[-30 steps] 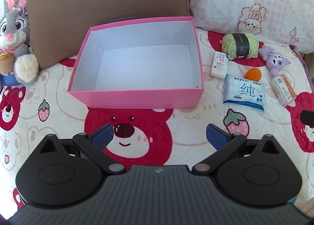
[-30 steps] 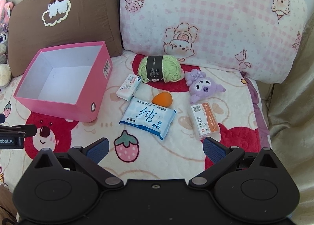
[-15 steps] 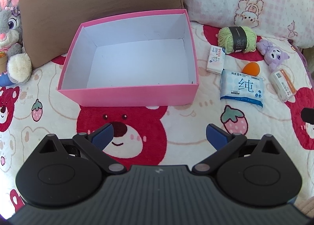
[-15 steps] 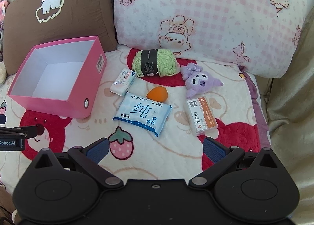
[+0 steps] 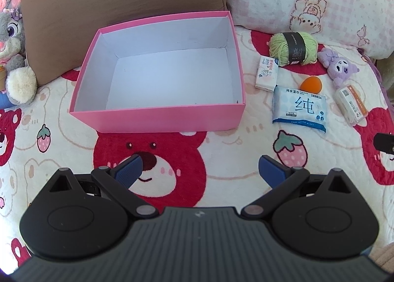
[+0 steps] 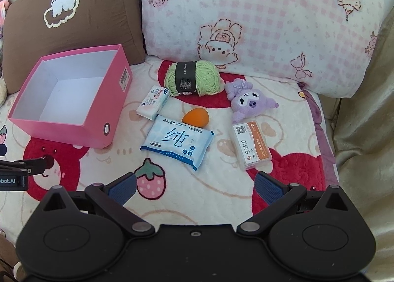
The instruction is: Organize objects
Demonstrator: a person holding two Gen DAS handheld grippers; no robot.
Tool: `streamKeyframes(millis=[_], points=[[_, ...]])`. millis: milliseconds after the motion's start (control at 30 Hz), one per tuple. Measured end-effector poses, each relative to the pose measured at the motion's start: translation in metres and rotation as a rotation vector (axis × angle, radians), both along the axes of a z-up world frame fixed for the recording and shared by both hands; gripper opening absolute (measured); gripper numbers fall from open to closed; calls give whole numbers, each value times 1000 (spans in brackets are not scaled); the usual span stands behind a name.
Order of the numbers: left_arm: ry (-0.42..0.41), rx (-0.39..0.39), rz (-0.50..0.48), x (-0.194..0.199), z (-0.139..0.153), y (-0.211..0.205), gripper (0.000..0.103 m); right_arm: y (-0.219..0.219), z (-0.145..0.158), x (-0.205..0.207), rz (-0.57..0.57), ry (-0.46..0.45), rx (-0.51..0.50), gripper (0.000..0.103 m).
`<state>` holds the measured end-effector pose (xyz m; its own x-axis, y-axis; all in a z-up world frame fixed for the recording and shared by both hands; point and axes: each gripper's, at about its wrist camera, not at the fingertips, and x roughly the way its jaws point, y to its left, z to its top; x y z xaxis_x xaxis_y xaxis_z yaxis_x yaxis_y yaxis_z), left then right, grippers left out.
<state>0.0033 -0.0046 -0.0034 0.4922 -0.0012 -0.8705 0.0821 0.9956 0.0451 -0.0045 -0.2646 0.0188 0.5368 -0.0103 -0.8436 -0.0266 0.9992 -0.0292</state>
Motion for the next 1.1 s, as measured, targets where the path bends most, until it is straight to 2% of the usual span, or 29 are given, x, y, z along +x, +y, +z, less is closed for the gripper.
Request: streamKeyframes(millis=[467, 800, 933, 1033, 1100], points=[[8, -18, -14, 0, 2, 2, 102, 0, 0, -1, 4, -1, -9, 103], [-31, -12, -85, 1, 29, -6, 102, -14, 22, -14, 93, -98, 64, 103], [-26, -36, -105, 6, 34, -11, 100, -22, 21, -16, 101, -152, 85, 103], [-50, -23, -140, 11, 36, -26, 100, -28, 15, -14, 139, -209, 122, 103], [-69, -15, -174, 16, 36, -41, 100, -33, 8, -4, 165, -185, 143, 103]])
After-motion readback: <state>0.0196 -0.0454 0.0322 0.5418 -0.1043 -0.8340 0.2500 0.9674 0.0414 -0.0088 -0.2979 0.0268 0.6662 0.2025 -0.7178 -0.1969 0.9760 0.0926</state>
